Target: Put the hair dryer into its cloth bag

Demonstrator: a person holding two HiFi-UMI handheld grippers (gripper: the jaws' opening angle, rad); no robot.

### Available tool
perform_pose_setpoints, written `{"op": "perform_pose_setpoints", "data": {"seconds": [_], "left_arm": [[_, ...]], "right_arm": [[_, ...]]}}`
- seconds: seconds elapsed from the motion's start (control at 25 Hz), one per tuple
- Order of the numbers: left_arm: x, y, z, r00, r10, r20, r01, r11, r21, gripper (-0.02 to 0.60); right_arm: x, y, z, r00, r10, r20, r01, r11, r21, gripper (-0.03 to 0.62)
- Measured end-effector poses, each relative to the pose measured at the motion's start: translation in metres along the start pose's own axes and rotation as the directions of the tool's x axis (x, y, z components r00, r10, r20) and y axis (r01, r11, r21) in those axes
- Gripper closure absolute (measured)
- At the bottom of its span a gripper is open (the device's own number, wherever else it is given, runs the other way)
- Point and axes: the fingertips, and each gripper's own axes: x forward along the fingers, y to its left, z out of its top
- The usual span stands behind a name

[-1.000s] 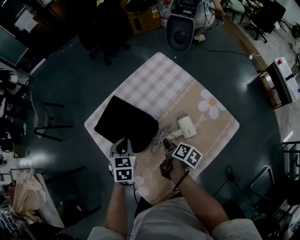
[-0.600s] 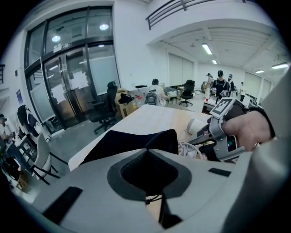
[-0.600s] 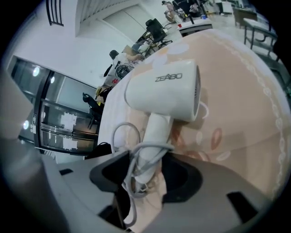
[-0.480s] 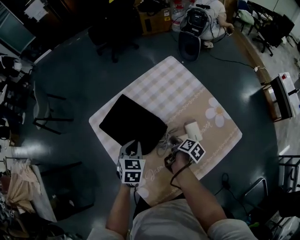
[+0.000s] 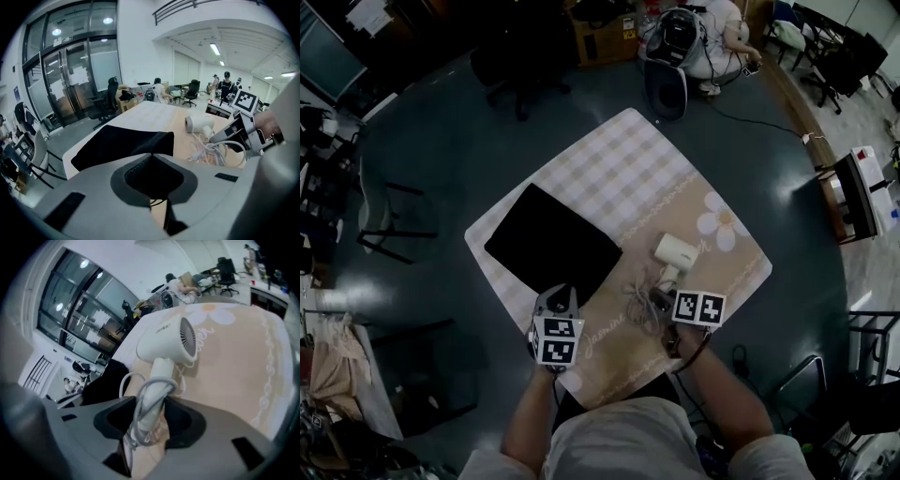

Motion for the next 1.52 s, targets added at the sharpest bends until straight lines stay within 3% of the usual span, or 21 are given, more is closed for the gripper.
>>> {"op": "perform_pose_setpoints", "data": {"seconds": [0.12,0.28,0.4,0.52,0.64,0.72,0.8,0.88,0.96,1.04,1.12,1.32,1.4,1.52], "left_arm": [[0.002,-0.006,-0.003,1.0,-0.001,-0.01,0.001,1.0,0.006,0.566],[0.004,-0.014,-0.002,1.0,-0.005,-0.024,0.006,1.0,0.014,0.566],[0.005,-0.02,0.0,1.0,-0.013,-0.023,0.013,1.0,0.023,0.566],[0.006,-0.025,0.001,1.0,-0.013,-0.024,0.014,0.999,0.034,0.566],[0.009,-0.027,0.0,0.999,-0.01,-0.032,0.011,0.999,0.035,0.566],[0.011,-0.027,0.001,1.0,-0.003,-0.03,0.004,0.999,0.032,0.566],[0.011,-0.027,0.002,1.0,0.003,-0.024,-0.002,1.0,0.029,0.566],[0.01,-0.028,0.002,1.0,0.002,-0.021,-0.002,1.0,0.024,0.566],[0.011,-0.028,0.002,1.0,0.0,-0.02,0.001,1.0,0.015,0.566],[0.012,-0.028,0.002,1.0,-0.002,-0.018,0.002,1.0,0.012,0.566],[0.012,-0.027,0.002,1.0,-0.003,-0.018,0.003,1.0,0.01,0.566],[0.012,-0.025,0.0,1.0,-0.007,-0.012,0.007,1.0,-0.011,0.566],[0.014,-0.025,-0.001,1.0,-0.009,-0.013,0.009,1.0,-0.02,0.566],[0.015,-0.027,-0.001,1.0,-0.012,-0.009,0.012,0.999,-0.03,0.566]], "right_arm": [[-0.013,-0.01,-0.012,0.991,0.056,-0.123,-0.073,0.988,-0.14,0.387],[-0.03,-0.027,-0.027,0.956,0.077,-0.283,-0.165,0.94,-0.3,0.385],[-0.036,-0.038,-0.027,0.925,0.037,-0.378,-0.207,0.883,-0.422,0.385],[-0.037,-0.042,-0.018,0.908,-0.052,-0.416,-0.212,0.798,-0.565,0.379],[-0.034,-0.044,-0.002,0.922,-0.154,-0.355,-0.147,0.71,-0.688,0.359],[-0.037,-0.044,0.013,0.95,-0.183,-0.251,-0.056,0.694,-0.718,0.346],[-0.05,-0.04,0.029,0.978,-0.169,-0.122,0.041,0.731,-0.681,0.348],[-0.07,-0.029,0.035,0.991,-0.129,-0.038,0.078,0.779,-0.622,0.347],[-0.083,-0.013,0.024,0.993,-0.112,-0.022,0.074,0.781,-0.62,0.347],[-0.082,-0.004,0.005,0.989,-0.147,-0.033,0.089,0.748,-0.658,0.285],[-0.073,-0.003,-0.006,0.98,-0.2,-0.024,0.131,0.724,-0.677,0.264],[-0.039,-0.026,0.002,0.94,-0.339,0.034,0.266,0.67,-0.693,0.212],[-0.027,-0.035,0.006,0.921,-0.387,0.029,0.299,0.659,-0.69,0.207],[-0.021,-0.041,0.006,0.898,-0.439,0.02,0.313,0.607,-0.731,0.207]]}}
